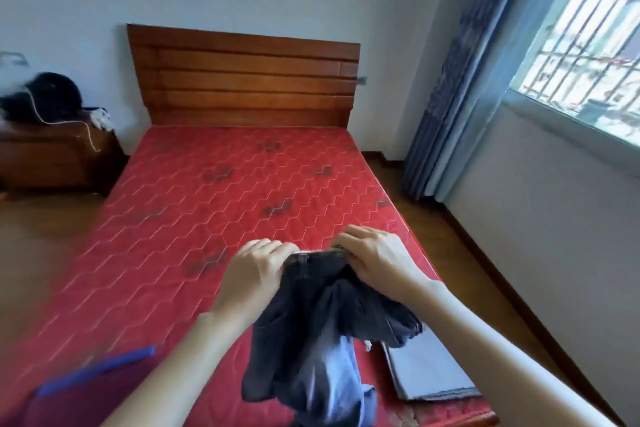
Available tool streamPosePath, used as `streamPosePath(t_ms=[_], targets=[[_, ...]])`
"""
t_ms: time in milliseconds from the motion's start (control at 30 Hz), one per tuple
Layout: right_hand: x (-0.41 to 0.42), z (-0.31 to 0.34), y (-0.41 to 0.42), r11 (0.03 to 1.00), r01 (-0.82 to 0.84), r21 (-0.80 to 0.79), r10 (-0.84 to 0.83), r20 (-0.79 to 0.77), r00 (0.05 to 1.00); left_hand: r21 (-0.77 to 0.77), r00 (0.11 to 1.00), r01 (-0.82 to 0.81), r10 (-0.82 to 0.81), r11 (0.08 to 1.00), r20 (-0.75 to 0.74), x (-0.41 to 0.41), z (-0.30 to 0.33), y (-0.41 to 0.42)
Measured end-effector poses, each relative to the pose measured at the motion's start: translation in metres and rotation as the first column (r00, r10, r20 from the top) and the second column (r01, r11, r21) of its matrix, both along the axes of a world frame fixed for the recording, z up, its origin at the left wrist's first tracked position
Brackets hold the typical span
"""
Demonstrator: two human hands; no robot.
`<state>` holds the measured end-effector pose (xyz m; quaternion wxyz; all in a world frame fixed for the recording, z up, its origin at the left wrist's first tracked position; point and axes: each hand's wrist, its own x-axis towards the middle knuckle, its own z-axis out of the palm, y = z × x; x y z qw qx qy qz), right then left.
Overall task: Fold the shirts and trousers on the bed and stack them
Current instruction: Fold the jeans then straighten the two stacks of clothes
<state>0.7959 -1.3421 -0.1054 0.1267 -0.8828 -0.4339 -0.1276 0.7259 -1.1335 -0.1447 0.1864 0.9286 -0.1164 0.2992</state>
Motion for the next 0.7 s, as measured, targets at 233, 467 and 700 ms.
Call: streamPosePath(t_ms=[233,467,700], targets=[[0.018,0.055,0.042,0.992,0.073,0.104,-0.079,0.051,0.996,0.045,0.997,0.031,-0.034,0.999,0.068,0.018,0.083,0.045],[0.038,0.083,0.045,0.94,0.139,0.31,-0.168,0.066,0.984,0.079,0.979,0.022,-0.037,0.997,0.201,0.028,0.148,0.05],[0.049,0.115,0.07,0.763,0.339,0.55,-0.369,-0.06,0.927,-0.056,0.973,-0.064,0.075,0.996,0.22,0.029,0.175,0.047]])
